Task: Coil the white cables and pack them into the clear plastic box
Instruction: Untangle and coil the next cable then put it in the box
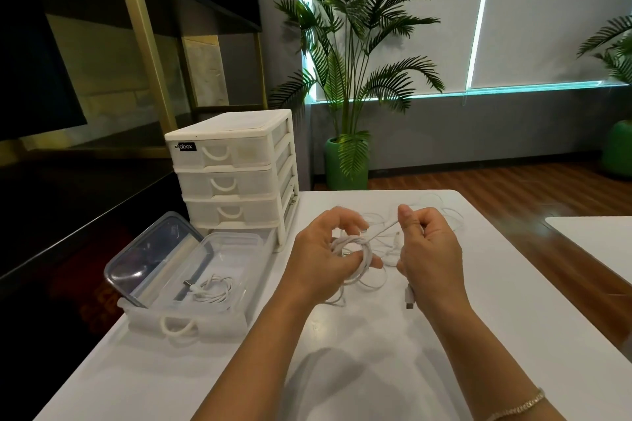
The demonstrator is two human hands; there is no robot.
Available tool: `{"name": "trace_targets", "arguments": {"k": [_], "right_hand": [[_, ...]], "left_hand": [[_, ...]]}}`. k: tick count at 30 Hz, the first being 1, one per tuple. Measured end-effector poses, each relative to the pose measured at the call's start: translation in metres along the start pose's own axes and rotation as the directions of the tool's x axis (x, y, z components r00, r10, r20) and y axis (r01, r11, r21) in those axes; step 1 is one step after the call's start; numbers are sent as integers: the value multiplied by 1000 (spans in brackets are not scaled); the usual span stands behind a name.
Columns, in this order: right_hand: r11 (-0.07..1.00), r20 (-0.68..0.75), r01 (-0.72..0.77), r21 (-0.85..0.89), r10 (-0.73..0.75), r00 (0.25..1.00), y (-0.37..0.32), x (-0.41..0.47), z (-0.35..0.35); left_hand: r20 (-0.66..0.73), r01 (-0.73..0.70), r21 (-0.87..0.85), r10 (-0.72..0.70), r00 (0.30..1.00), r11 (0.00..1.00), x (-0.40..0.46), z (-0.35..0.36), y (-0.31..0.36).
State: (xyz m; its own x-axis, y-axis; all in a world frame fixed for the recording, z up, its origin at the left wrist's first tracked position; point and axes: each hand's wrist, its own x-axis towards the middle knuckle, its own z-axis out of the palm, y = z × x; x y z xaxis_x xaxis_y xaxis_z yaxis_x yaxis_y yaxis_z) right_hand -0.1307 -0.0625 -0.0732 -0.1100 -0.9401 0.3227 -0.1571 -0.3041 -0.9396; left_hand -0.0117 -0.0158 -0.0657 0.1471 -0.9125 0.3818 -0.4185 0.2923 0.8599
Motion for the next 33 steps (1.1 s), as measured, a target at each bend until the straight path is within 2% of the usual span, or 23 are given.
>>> {"name": "trace_targets", "arguments": {"k": [3, 6, 8, 11, 13, 16, 18, 21, 23, 27, 33], "right_hand": [[1000, 12, 5, -13, -5, 1000, 1, 0, 0], [998, 41, 23, -56, -21, 999, 0, -2, 1], [992, 91, 41, -119, -30, 995, -1, -4, 3], [969, 202, 90, -229, -43, 978, 0, -6, 5], [934, 231, 176, -311, -106, 967, 3, -6, 7], [834, 199, 338, -436, -277, 940, 7, -8, 10], [802, 201, 422, -423, -371, 907, 5, -12, 12], [828, 238, 456, -327, -395, 887, 1, -18, 12], [824, 281, 471, -314, -393, 876, 0, -20, 12], [897, 344, 359, -259, -262, 902, -6, -16, 11], [777, 330, 444, -446, -318, 889, -2, -17, 12]], "left_hand": [[57, -75, -82, 80, 995, 994, -2, 0, 5], [22, -147, -53, 148, 989, 988, -3, 0, 6], [-45, -139, -7, 139, 989, 990, -2, -2, 5], [-145, -55, -47, 48, 988, 997, -1, -5, 2], [-204, -22, -29, 16, 979, 999, 0, -7, -1], [-292, -10, 33, 19, 956, 999, 1, -5, -1], [-352, -15, 37, 27, 936, 999, 1, -5, -2], [-400, 1, 49, 18, 916, 999, 0, -2, -4], [-410, 13, 68, 16, 912, 998, -1, 1, -5], [-393, 9, 147, 50, 918, 989, -1, 2, -8], [-239, 38, 254, 25, 971, 966, 3, -5, -3]]}}
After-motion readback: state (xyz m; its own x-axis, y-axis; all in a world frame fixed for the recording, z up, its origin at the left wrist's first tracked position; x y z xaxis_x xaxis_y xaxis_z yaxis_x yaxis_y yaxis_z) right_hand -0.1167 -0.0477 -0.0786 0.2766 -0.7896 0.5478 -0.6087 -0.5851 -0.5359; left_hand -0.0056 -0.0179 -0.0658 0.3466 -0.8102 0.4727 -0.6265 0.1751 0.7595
